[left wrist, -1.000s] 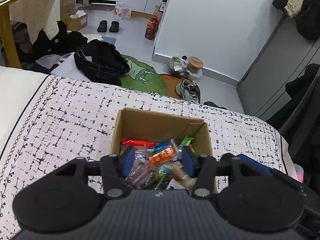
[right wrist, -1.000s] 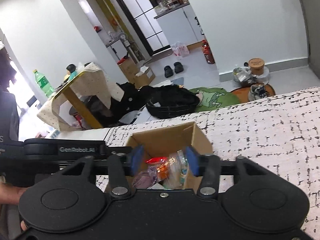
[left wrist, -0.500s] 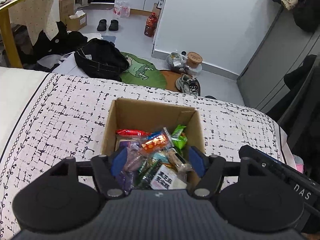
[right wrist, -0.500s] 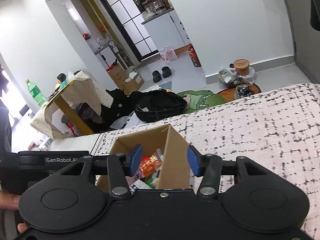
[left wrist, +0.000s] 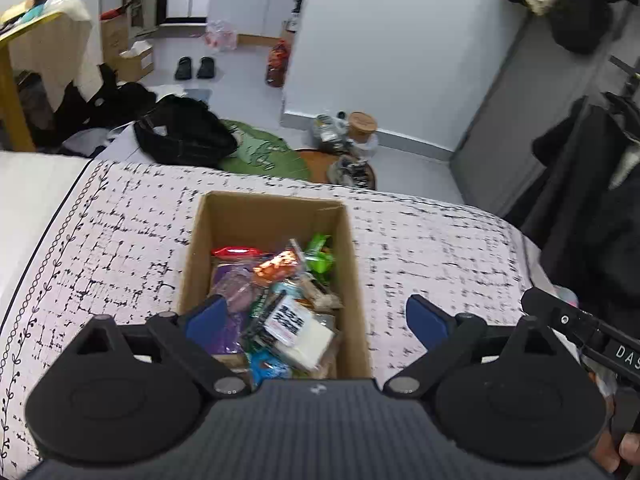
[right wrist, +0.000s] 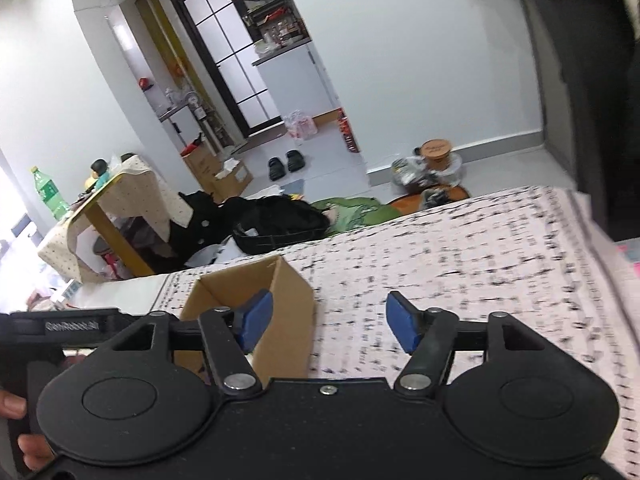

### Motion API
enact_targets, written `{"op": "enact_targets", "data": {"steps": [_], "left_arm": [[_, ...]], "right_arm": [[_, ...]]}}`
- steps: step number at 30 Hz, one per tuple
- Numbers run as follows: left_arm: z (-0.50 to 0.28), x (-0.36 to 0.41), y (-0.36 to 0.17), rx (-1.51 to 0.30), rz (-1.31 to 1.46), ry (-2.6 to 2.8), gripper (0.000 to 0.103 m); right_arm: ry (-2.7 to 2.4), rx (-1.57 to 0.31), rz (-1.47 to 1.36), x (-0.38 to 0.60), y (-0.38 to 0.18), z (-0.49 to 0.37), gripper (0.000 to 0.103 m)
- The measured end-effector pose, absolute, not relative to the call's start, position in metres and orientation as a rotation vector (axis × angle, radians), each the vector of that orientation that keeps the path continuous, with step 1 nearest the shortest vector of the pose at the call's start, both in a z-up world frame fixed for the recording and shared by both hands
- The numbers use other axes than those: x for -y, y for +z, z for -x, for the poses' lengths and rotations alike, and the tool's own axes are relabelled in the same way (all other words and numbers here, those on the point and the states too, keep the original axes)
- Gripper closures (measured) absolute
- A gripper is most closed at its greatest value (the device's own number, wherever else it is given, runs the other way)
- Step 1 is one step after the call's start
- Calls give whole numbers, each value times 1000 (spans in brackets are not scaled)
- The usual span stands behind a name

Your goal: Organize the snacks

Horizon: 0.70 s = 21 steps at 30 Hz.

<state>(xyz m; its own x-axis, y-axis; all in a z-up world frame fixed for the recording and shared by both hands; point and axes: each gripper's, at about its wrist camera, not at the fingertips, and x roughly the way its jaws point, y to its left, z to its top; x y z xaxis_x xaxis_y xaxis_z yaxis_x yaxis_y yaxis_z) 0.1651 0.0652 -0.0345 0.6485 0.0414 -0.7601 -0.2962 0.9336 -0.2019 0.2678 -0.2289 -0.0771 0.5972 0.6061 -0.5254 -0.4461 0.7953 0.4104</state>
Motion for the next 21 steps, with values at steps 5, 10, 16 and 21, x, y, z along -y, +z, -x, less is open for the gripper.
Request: {"op": "enact_targets", "data": {"steps": [5, 10, 16, 21], "left_arm": [[-149, -54, -18, -812, 272, 154, 0], [-132, -52, -8, -811, 265, 120, 0], [-106, -51, 7, -795, 251, 112, 0], [-81, -45, 25, -755, 223, 89, 0]], "right_arm": [[582, -674, -236, 249, -64, -251, 26], [565, -667, -234, 262, -51, -234, 17], [564, -661, -237, 273, -35, -213, 4], [569, -660, -229, 278, -17, -195, 0]]}}
